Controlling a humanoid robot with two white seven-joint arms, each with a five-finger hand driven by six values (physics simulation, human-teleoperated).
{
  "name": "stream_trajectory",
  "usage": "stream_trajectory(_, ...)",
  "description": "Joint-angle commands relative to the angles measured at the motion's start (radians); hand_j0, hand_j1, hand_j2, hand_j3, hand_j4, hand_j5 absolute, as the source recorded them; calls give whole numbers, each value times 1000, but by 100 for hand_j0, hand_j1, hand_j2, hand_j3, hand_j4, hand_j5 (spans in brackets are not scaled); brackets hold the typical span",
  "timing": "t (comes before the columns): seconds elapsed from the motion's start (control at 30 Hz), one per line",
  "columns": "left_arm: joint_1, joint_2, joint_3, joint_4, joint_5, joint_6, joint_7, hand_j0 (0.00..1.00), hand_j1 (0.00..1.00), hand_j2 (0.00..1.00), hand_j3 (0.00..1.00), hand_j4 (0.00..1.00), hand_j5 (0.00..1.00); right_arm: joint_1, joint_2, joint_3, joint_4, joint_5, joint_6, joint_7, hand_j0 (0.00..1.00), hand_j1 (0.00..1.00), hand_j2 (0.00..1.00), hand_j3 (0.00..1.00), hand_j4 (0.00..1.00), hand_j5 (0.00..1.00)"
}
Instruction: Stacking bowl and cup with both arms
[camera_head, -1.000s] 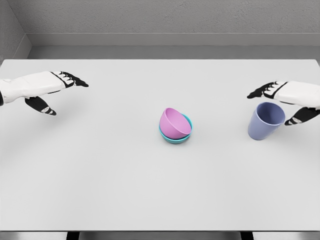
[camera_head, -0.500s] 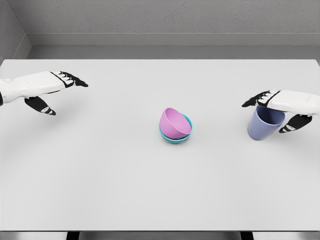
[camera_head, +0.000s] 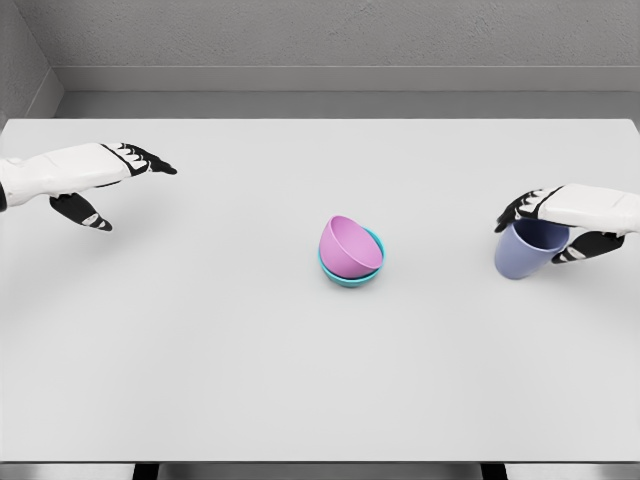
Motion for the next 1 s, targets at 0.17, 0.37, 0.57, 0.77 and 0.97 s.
stream_trajectory(0.17,0,2,2,-2,6,2,0,100,100,100,100,100,100,-5,-1,-6,6,-4,2,0,62,62,62,62,62,62)
stream_trajectory(0.37,0,2,2,0,6,2,0,100,100,100,100,100,100,-8,-1,-12,5,-9,2,0,63,63,63,63,63,63)
stream_trajectory(0.57,0,2,2,0,6,2,0,100,100,100,100,100,100,-23,-3,-35,-1,-14,2,0,63,63,63,63,63,63)
stream_trajectory(0.77,0,2,2,0,6,2,0,100,100,100,100,100,100,-61,1,-36,-5,-15,2,0,63,63,63,63,63,63)
stream_trajectory(0.97,0,2,2,0,6,2,0,100,100,100,100,100,100,-87,5,-35,-6,-17,2,0,63,63,63,63,63,63)
